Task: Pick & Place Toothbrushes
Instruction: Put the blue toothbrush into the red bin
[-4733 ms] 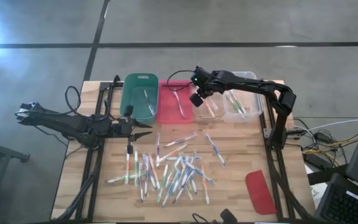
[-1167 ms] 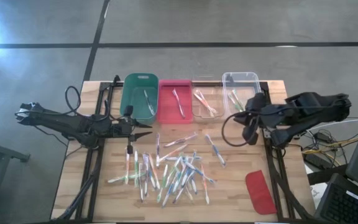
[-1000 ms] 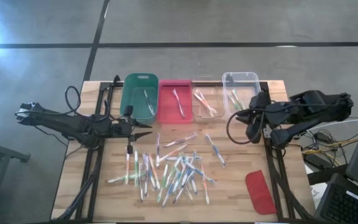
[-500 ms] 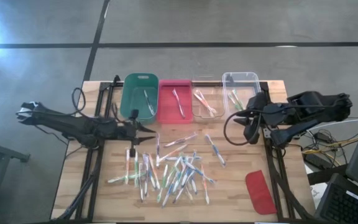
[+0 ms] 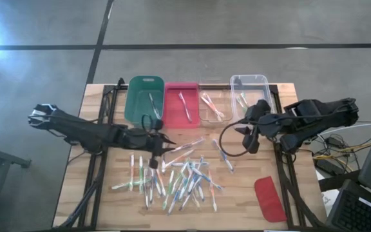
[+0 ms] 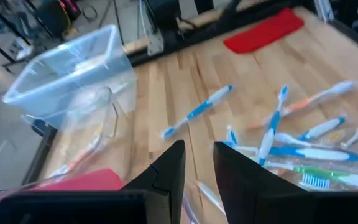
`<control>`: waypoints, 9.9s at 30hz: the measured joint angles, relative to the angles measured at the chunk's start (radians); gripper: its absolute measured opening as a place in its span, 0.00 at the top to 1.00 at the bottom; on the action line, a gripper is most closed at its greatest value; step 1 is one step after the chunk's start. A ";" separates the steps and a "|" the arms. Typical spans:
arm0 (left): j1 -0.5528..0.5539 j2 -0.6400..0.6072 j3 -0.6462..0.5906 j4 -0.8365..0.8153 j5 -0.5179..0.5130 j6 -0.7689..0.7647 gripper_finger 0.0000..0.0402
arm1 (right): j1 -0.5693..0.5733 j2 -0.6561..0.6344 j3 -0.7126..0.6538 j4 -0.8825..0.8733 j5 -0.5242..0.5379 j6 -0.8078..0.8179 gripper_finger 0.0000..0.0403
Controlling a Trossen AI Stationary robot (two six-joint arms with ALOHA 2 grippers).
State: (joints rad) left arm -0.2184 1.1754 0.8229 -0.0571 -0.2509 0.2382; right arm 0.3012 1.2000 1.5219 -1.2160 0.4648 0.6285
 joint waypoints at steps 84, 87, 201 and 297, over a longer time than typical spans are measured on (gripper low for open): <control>-0.033 0.694 0.488 -0.232 0.182 0.292 0.54 | 0.016 -0.791 -1.014 0.898 0.001 -0.661 0.10; -0.033 0.694 0.488 -0.231 0.181 0.286 0.54 | 0.016 -0.816 -1.037 0.898 0.001 -0.658 0.11; 0.018 -0.077 -0.342 0.833 0.112 -0.110 0.84 | 0.015 -0.810 -1.059 0.853 0.000 -0.631 0.18; 0.019 -0.072 -0.419 1.051 0.126 -0.011 0.84 | -0.021 0.590 -0.468 2.330 0.027 -0.838 0.56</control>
State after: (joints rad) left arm -0.1989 1.1034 0.4038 0.9939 -0.1253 0.2276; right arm 0.2803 1.7897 1.0534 1.1138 0.4923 -0.2094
